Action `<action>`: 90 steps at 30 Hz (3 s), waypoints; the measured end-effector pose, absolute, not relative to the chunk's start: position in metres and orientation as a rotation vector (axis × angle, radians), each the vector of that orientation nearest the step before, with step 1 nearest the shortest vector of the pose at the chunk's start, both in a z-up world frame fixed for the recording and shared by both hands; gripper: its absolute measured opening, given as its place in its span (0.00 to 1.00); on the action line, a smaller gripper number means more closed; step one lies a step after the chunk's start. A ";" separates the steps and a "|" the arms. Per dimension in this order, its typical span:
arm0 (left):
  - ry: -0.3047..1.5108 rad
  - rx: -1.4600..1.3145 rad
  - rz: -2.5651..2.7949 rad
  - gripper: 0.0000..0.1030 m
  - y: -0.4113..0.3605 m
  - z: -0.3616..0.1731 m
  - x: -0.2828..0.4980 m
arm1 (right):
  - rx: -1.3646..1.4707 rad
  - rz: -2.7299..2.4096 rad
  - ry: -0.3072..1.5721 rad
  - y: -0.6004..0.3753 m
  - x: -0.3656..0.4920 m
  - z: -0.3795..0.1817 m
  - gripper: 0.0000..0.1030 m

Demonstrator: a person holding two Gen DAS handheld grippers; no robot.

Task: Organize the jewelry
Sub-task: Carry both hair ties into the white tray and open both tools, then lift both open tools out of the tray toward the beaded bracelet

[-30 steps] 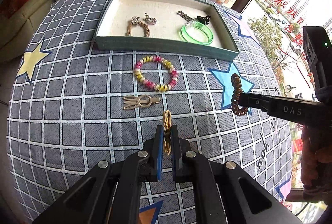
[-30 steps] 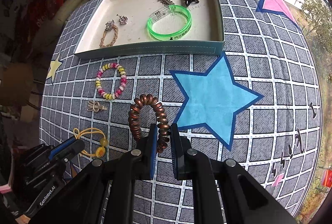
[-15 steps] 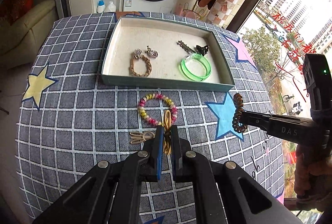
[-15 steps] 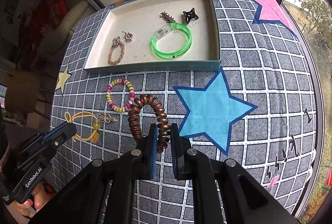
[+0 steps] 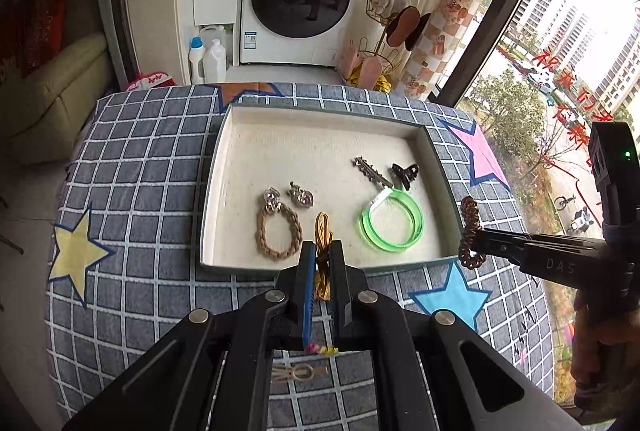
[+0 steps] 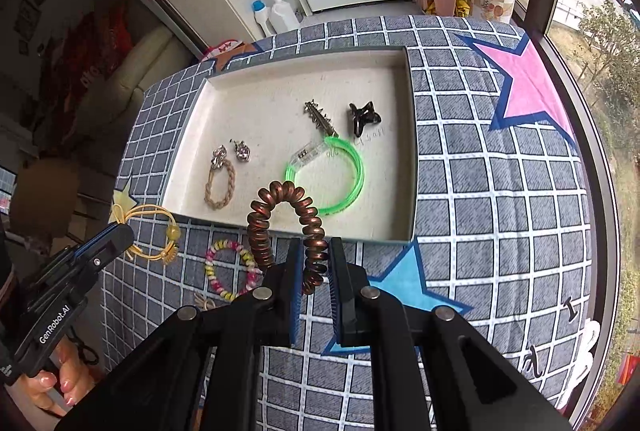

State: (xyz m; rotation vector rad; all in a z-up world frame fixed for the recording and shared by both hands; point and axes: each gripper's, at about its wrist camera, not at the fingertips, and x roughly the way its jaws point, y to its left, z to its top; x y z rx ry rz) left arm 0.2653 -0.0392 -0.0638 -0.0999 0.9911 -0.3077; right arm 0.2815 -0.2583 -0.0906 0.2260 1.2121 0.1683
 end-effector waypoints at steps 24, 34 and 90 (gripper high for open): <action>1.067 -0.010 -0.192 0.18 -0.064 -0.125 0.349 | 0.154 0.142 1.275 -0.258 0.366 -0.137 0.13; 1.088 0.092 -0.140 0.18 -0.072 -0.141 0.353 | 0.159 0.132 1.305 -0.261 0.372 -0.152 0.13; 1.032 0.020 -0.035 1.00 -0.017 -0.105 0.261 | 0.410 0.299 1.250 -0.259 0.295 -0.112 0.79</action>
